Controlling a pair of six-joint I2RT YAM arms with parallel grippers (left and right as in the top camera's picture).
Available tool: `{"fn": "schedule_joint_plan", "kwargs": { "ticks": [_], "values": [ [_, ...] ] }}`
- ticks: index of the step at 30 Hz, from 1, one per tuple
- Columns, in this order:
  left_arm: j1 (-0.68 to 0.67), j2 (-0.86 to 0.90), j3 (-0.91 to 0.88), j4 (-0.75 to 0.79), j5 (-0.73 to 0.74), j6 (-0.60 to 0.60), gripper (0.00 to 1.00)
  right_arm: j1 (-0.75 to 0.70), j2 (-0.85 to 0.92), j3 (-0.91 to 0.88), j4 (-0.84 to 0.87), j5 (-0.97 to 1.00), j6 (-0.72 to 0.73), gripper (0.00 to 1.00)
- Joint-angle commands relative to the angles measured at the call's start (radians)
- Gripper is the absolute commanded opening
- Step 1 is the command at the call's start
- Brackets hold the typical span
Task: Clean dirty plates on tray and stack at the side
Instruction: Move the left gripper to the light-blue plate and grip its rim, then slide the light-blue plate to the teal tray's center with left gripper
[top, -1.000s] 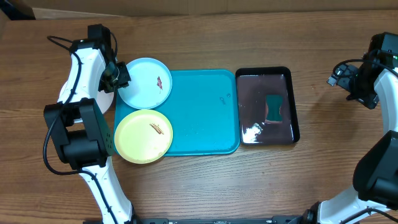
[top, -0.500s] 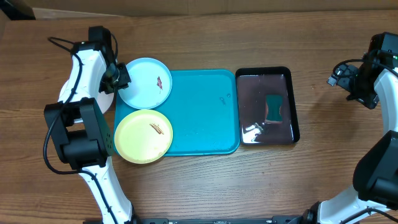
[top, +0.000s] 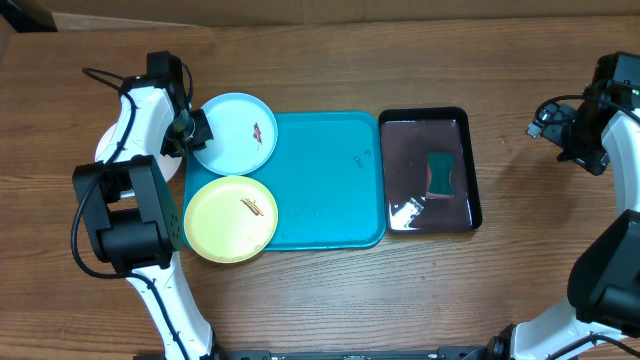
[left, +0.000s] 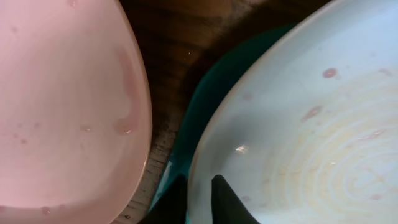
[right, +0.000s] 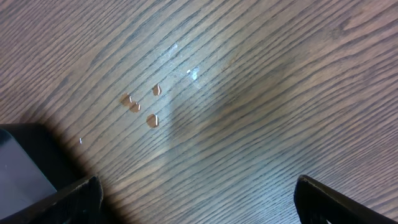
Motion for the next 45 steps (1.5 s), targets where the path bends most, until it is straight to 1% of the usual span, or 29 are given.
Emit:
{"fn": "schedule_joint_plan", "kwargs": {
  "ticks": [1,3,5,10,12,14,19,28,33,39,42,43,44,45],
  "values": [
    [0.003,0.019,-0.027,0.004,-0.008,0.007,0.13,-0.002,-0.005,0.009,0.006,0.003,0.005,1.0],
    [0.003,0.019,-0.029,0.003,0.005,0.008,0.04,-0.002,-0.005,0.009,0.006,0.003,0.005,1.0],
    [0.003,0.019,-0.028,0.003,0.06,0.009,0.04,-0.002,-0.005,0.009,0.006,0.003,0.005,1.0],
    [-0.002,0.017,0.002,-0.041,0.314,0.031,0.04,-0.002,-0.005,0.009,0.006,0.003,0.005,1.0],
    [-0.015,0.012,0.009,-0.055,0.375,0.042,0.04,-0.002,-0.005,0.009,0.006,0.003,0.005,1.0],
    [-0.035,0.01,0.01,-0.073,0.397,0.041,0.04,-0.002,-0.005,0.009,0.006,0.003,0.005,1.0],
    [-0.106,0.01,0.01,-0.121,0.385,0.035,0.04,-0.002,-0.005,0.009,0.006,0.003,0.005,1.0],
    [-0.251,0.01,0.01,-0.168,0.367,-0.046,0.04,-0.002,-0.005,0.009,0.006,0.003,0.005,1.0],
    [-0.293,0.01,0.01,-0.196,0.304,-0.068,0.04,-0.002,-0.005,0.009,0.006,0.003,0.005,1.0],
    [-0.315,0.01,0.01,-0.204,0.301,-0.067,0.05,-0.002,-0.005,0.009,0.006,0.003,0.005,1.0],
    [-0.316,0.01,0.01,-0.169,0.298,-0.028,0.13,-0.002,-0.005,0.009,0.006,0.003,0.005,1.0],
    [-0.316,0.01,0.01,-0.154,0.298,-0.008,0.17,-0.002,-0.005,0.009,0.006,0.003,0.005,1.0],
    [-0.315,0.01,0.01,-0.14,0.298,0.011,0.23,-0.002,-0.005,0.009,0.006,0.003,0.005,1.0],
    [-0.315,0.01,0.01,-0.131,0.298,0.02,0.26,-0.002,-0.005,0.009,0.006,0.003,0.005,1.0]
  ]
}}
